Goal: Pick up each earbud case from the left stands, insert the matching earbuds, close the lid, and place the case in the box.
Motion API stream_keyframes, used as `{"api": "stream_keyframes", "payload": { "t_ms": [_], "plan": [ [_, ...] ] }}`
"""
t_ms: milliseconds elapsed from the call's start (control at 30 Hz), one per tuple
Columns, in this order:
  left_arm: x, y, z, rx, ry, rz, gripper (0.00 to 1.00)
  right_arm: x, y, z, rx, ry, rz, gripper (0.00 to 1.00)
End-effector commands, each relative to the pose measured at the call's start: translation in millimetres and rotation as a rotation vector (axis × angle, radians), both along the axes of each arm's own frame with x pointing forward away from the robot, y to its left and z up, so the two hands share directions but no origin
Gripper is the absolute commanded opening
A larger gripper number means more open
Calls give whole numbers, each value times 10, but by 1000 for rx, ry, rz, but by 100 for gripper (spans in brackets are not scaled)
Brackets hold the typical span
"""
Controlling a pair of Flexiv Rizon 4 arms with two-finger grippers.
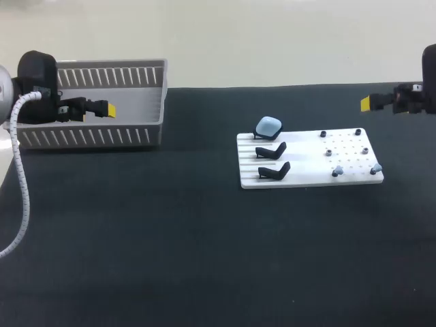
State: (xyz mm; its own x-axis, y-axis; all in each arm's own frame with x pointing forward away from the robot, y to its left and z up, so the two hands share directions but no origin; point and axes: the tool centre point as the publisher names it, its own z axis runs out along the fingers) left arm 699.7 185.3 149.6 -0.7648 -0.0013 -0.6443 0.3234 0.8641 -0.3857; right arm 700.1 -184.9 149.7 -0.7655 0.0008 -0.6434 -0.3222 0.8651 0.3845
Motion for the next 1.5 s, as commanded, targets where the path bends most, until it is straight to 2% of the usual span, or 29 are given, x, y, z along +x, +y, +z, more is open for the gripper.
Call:
{"api": "stream_keyframes", "payload": {
  "t_ms": [33, 700, 833, 900, 1133, 1367, 1500],
  "plan": [
    [3, -9, 8, 5, 4, 3, 100, -3, 0, 3, -2, 0, -1, 100],
    [3, -9, 8, 5, 4, 3, 100, -3, 0, 3, -2, 0, -1, 100],
    [1, -112, 8, -25, -38, -117, 100, -3, 0, 3, -2, 0, -1, 100],
    [-13, -187, 17, -18, -84, -193, 100, -3, 0, 3, -2, 0, -1, 100],
    [-56, -484, 82, -49, -186, -457, 100, -3, 0, 3, -2, 0, -1, 100],
    [-118, -791, 172, -22, -307, -721, 100, -3, 0, 3, -2, 0, -1, 100],
    [-65, -869, 165, 0, -363, -838, 100, -3, 0, 3, -2, 0, -1, 100]
  ]
}}
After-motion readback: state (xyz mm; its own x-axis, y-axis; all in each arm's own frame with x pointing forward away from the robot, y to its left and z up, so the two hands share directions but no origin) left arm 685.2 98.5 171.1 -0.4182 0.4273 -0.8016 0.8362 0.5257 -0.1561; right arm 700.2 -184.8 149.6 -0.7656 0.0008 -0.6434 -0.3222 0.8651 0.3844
